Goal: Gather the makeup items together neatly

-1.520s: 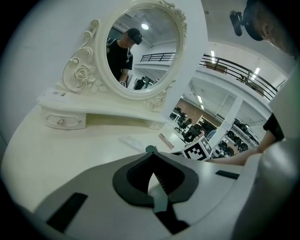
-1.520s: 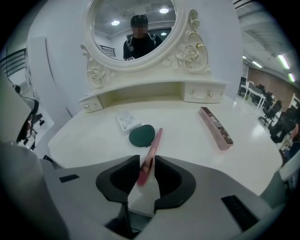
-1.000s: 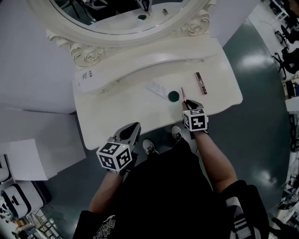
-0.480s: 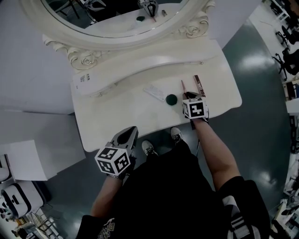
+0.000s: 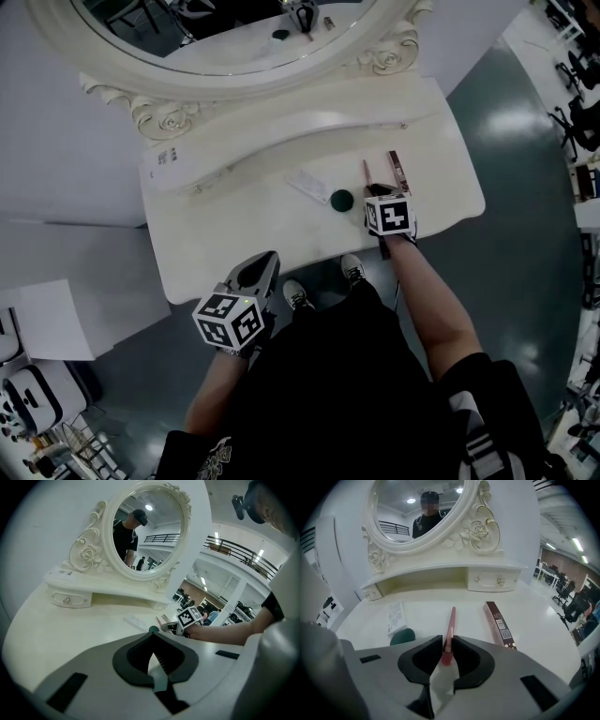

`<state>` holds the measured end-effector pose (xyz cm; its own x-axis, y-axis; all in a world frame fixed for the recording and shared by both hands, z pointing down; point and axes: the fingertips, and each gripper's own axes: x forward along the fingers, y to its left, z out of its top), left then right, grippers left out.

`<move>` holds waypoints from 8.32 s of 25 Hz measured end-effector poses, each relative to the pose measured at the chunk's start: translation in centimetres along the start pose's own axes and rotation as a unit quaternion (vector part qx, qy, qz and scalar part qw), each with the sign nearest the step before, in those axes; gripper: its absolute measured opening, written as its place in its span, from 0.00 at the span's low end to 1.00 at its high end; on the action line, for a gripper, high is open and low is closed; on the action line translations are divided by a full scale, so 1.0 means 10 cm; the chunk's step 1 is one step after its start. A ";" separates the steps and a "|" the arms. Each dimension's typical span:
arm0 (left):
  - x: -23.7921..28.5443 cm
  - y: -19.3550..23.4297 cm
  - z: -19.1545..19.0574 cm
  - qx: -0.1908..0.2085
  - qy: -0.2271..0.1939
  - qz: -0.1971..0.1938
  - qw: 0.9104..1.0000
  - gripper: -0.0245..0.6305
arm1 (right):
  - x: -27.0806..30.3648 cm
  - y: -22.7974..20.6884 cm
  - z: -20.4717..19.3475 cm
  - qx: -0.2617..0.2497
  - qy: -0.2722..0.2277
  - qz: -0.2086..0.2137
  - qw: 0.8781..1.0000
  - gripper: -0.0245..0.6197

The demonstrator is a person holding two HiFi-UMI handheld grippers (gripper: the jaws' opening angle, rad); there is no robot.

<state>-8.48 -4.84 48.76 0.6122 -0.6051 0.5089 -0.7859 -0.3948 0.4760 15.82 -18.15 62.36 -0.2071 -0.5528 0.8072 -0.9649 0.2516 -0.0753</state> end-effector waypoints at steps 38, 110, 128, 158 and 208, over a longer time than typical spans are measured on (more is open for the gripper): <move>-0.43 0.22 -0.16 -0.019 -0.024 0.010 0.999 0.05 | -0.08 1.23 -0.17 -0.218 0.030 0.110 0.969 0.14; -0.30 0.17 -0.25 -0.028 -0.004 -0.001 1.000 0.05 | 0.07 0.79 0.19 -0.055 -0.047 0.096 0.993 0.27; -0.23 0.10 -0.24 -0.021 0.002 -0.008 1.000 0.05 | -0.04 0.04 -0.06 -0.038 -0.029 -0.026 0.999 0.21; -0.51 0.32 -0.32 -0.036 -0.012 -0.003 0.999 0.05 | 0.12 1.95 0.42 -0.046 -0.051 0.063 0.996 0.47; -0.71 0.66 -0.42 -0.013 0.013 -0.055 0.998 0.05 | -0.43 1.70 0.25 -0.014 -0.108 0.036 0.993 0.42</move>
<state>-17.63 -0.25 51.27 0.6973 -0.5406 0.4707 -0.7112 -0.4393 0.5489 -0.13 -13.51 56.17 -0.3091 -0.6897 0.6548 -0.9417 0.3181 -0.1095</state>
